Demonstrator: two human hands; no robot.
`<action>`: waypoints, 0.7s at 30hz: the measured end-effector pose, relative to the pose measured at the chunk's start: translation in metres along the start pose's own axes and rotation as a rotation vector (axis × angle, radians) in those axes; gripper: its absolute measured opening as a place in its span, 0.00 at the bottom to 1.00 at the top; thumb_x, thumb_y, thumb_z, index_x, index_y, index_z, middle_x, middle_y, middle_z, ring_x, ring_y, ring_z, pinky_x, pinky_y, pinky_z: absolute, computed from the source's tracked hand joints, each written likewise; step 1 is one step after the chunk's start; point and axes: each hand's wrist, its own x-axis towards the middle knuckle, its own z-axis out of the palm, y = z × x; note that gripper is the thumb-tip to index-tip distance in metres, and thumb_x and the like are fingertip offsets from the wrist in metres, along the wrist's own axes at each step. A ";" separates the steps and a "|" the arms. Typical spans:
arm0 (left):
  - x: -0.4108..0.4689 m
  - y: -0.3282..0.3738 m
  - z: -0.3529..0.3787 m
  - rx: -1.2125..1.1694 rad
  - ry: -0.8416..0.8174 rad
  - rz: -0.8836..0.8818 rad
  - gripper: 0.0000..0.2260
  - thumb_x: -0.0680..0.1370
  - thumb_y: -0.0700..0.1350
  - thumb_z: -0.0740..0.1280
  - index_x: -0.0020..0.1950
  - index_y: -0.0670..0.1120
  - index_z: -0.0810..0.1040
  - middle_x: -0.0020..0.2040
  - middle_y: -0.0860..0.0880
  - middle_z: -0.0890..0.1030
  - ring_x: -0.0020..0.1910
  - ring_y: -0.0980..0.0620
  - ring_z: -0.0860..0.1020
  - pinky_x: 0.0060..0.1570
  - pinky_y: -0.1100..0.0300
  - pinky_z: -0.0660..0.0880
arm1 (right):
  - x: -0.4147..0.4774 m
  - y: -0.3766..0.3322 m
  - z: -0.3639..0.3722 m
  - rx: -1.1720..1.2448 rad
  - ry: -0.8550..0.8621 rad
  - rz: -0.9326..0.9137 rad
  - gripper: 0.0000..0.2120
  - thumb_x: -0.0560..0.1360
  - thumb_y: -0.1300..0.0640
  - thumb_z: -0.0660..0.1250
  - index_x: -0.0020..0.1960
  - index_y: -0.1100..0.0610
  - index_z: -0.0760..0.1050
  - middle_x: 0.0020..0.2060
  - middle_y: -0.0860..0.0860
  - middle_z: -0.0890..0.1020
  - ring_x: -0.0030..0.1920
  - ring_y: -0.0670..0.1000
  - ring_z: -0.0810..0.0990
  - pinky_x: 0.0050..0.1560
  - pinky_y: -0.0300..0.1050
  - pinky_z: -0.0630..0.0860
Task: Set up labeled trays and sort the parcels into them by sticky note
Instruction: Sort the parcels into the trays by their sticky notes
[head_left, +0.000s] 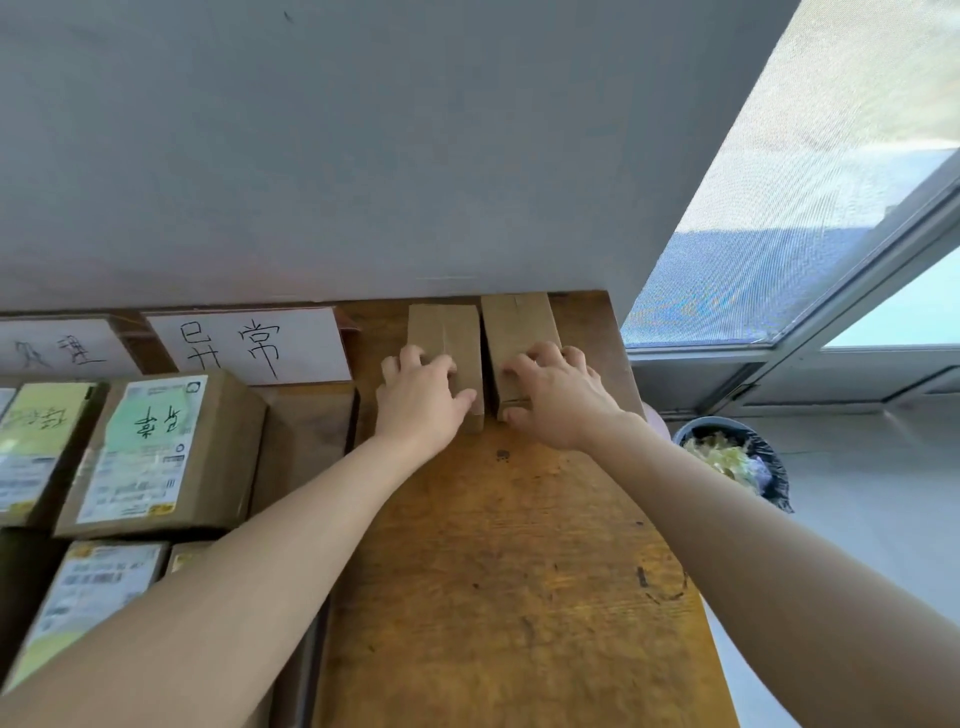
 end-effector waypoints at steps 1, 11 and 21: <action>0.004 0.002 -0.001 0.024 -0.005 -0.008 0.21 0.76 0.58 0.64 0.65 0.48 0.72 0.69 0.44 0.65 0.68 0.43 0.62 0.63 0.48 0.69 | 0.005 -0.003 -0.004 0.018 0.004 0.023 0.25 0.74 0.44 0.64 0.68 0.50 0.65 0.67 0.54 0.64 0.66 0.61 0.61 0.63 0.57 0.65; 0.017 0.004 0.010 0.005 -0.143 -0.164 0.39 0.68 0.58 0.72 0.72 0.48 0.56 0.75 0.45 0.50 0.70 0.38 0.58 0.62 0.43 0.69 | 0.021 -0.006 0.001 0.232 0.025 0.247 0.32 0.65 0.51 0.71 0.64 0.57 0.62 0.64 0.56 0.59 0.63 0.61 0.61 0.56 0.56 0.69; -0.005 0.005 0.004 -0.433 -0.134 -0.146 0.32 0.71 0.53 0.70 0.68 0.51 0.55 0.69 0.46 0.58 0.64 0.44 0.65 0.60 0.52 0.68 | -0.016 0.040 -0.022 0.888 -0.059 0.271 0.30 0.71 0.62 0.64 0.70 0.46 0.63 0.61 0.53 0.69 0.45 0.52 0.76 0.40 0.44 0.76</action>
